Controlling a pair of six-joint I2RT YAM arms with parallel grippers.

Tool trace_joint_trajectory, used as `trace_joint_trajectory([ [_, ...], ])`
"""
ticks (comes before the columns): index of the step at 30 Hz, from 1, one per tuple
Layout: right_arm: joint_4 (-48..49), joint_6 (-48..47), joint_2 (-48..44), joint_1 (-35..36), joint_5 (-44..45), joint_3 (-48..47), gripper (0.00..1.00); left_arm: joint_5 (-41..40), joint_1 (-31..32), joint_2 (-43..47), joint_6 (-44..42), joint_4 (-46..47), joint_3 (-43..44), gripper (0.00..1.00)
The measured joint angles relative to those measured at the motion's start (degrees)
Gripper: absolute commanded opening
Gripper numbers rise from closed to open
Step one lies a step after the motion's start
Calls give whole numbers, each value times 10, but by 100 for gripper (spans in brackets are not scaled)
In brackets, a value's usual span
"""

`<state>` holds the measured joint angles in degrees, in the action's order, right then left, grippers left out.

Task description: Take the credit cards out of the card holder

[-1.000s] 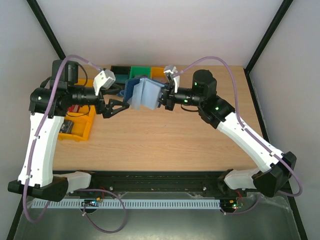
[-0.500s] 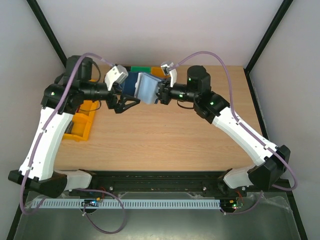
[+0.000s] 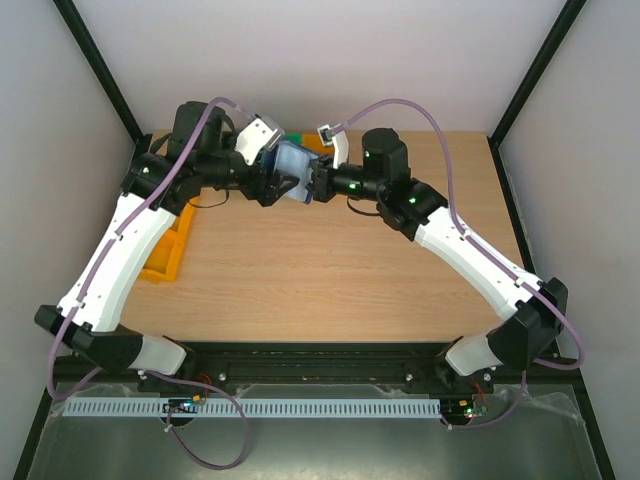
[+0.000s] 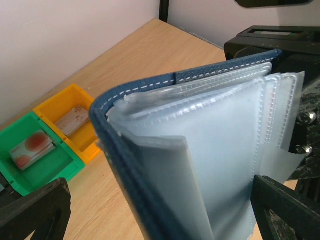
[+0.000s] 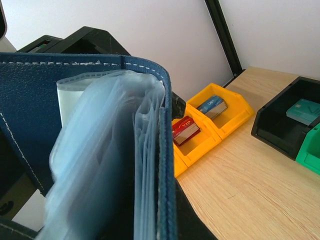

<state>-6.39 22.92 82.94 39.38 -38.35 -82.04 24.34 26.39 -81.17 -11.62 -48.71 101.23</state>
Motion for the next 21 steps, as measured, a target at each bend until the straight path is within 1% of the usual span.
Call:
trace_joint_trajectory([
  [3, 0, -1, 0, 0, -2, 0, 2, -10, 0, 1, 1, 3, 0, 95],
  [5, 0, -4, 0, -2, -7, 0, 2, -13, 2, 1, 1, 4, 0, 89],
  [7, 0, -5, 0, -4, -16, 0, 2, -14, 3, 1, 2, 5, 0, 81],
  [8, 0, -6, 0, -5, -21, 0, 2, -13, 3, 2, 3, 6, 0, 75],
  [11, 2, -9, 0, -8, -41, 0, 2, 11, -7, 5, 5, 6, -1, 45],
  [12, 3, -9, 0, -8, -46, 0, 2, 32, -17, 7, 5, 6, -1, 34],
  [15, 6, -10, 0, -8, -64, 0, 2, 103, -52, 15, 16, 9, -7, 10],
  [16, 7, -11, -1, -8, -68, 0, 2, 124, -59, 16, 17, 10, -8, 3],
  [21, 8, -15, -11, -11, -92, 4, 2, 182, -78, 23, 15, 11, -13, 2],
])
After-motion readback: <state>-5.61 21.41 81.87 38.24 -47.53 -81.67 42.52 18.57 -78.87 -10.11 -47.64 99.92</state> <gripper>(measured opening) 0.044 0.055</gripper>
